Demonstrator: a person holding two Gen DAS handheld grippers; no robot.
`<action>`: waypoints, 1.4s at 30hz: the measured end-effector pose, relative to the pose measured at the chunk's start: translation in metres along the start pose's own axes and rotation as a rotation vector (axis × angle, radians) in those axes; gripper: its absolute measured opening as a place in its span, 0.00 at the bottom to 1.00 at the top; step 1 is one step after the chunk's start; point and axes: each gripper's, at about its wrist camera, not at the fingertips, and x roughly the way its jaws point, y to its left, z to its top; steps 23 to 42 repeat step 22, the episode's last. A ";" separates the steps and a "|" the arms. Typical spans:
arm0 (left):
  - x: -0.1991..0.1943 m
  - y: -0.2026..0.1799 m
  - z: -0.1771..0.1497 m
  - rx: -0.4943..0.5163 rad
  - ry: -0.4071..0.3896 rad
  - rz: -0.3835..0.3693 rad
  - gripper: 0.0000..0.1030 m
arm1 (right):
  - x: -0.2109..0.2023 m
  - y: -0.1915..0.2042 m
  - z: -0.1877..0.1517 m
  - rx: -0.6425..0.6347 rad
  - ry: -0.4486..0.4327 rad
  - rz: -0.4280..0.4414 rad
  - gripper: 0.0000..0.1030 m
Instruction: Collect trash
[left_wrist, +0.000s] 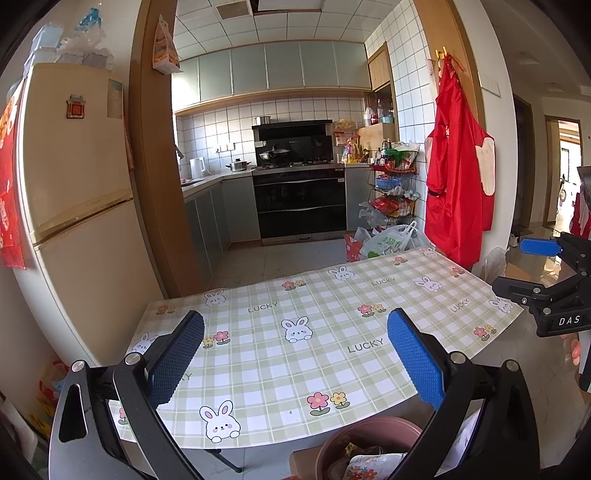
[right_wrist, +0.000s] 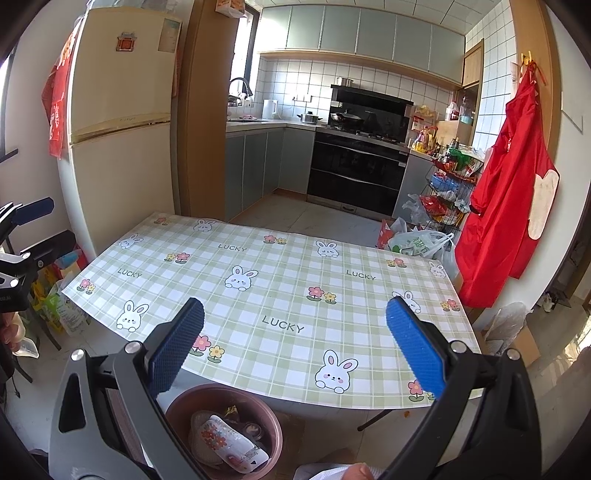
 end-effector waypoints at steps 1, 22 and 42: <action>0.000 0.000 0.000 0.001 0.000 0.000 0.94 | 0.000 0.000 0.000 0.000 0.000 0.000 0.95; -0.006 0.001 0.007 0.010 -0.011 -0.008 0.94 | -0.002 0.001 0.003 -0.001 -0.004 0.000 0.95; -0.006 0.001 0.007 0.010 -0.011 -0.008 0.94 | -0.002 0.001 0.003 -0.001 -0.004 0.000 0.95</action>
